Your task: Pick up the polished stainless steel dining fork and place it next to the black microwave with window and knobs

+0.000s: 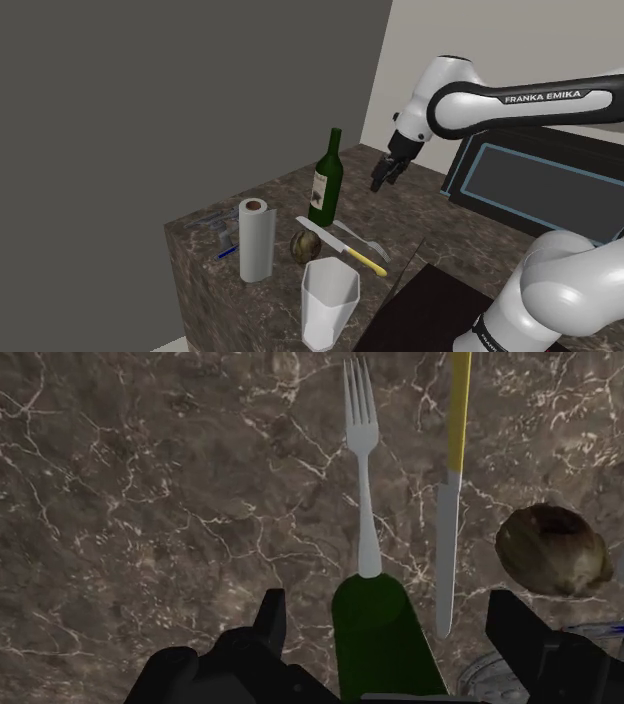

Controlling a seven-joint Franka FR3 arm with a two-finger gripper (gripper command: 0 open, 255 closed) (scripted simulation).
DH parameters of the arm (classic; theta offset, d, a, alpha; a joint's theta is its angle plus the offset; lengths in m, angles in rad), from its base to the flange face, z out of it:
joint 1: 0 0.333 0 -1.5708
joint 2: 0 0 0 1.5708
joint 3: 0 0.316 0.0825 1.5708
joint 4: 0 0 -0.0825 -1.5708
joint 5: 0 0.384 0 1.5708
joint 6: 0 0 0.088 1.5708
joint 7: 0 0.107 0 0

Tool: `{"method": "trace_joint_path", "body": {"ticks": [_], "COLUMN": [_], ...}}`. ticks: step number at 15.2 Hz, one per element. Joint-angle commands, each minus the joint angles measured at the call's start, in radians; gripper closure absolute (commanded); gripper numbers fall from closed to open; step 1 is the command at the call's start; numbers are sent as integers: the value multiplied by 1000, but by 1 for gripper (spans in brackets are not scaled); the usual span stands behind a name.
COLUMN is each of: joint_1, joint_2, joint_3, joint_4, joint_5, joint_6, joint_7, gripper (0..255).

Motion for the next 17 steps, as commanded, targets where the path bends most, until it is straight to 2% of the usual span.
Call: {"method": "trace_joint_path", "body": {"ticks": [1, 10, 17], "joint_1": [10, 32, 28], "joint_2": [29, 272, 379], "joint_3": [12, 60, 65], "joint_4": [-44, -168, -186], "joint_5": [-4, -44, -49], "joint_6": [69, 412, 538], "joint_7": [-11, -54, -51], "gripper": [0, 0, 0]}}
